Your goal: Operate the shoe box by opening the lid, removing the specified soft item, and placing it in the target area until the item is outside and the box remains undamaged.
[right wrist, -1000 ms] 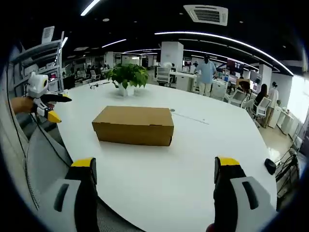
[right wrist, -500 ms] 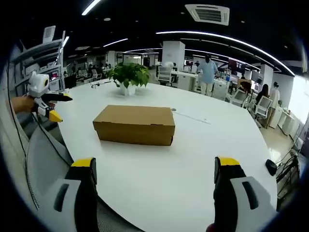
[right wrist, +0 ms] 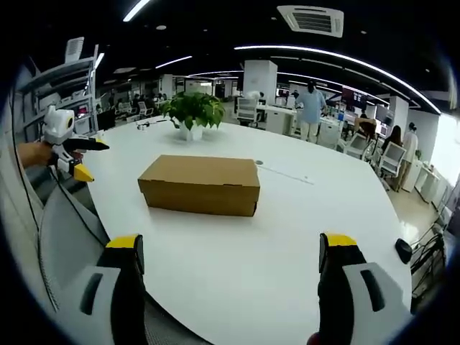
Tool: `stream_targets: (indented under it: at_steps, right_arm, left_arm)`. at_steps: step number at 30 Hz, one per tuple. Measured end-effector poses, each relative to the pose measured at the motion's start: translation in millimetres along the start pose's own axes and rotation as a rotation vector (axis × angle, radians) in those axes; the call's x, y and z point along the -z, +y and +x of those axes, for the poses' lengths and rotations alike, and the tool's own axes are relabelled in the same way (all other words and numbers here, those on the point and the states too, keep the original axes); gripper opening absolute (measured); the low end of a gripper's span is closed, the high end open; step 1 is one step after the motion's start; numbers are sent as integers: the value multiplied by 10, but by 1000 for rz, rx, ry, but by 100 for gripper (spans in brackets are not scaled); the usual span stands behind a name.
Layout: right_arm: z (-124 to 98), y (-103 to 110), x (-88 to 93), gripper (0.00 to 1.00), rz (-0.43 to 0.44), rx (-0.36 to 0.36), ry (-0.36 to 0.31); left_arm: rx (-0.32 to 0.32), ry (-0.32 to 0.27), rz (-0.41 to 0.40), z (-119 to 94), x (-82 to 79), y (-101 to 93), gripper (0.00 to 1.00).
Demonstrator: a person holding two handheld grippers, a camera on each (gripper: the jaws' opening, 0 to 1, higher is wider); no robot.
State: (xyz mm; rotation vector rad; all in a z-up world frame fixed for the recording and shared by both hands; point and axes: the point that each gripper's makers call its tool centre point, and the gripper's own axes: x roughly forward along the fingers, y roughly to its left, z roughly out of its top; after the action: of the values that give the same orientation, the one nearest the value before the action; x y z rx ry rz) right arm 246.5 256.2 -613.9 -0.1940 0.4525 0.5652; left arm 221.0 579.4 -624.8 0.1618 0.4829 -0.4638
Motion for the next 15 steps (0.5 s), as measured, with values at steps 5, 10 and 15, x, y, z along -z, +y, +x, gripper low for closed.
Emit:
stream_targets:
  at_steps: [5, 10, 15]
  right_arm:
    - [6, -9, -1, 96, -4, -9, 4]
    - [32, -20, -8, 96, -12, -22, 11]
    - [51, -48, -11, 96, -18, -27, 17]
  left_arm:
    - [-5, 3, -4, 14, -1, -8, 98]
    - [-7, 8, -4, 23, 17, -3, 97]
    - [-15, 7, -11, 27, 16, 18, 97]
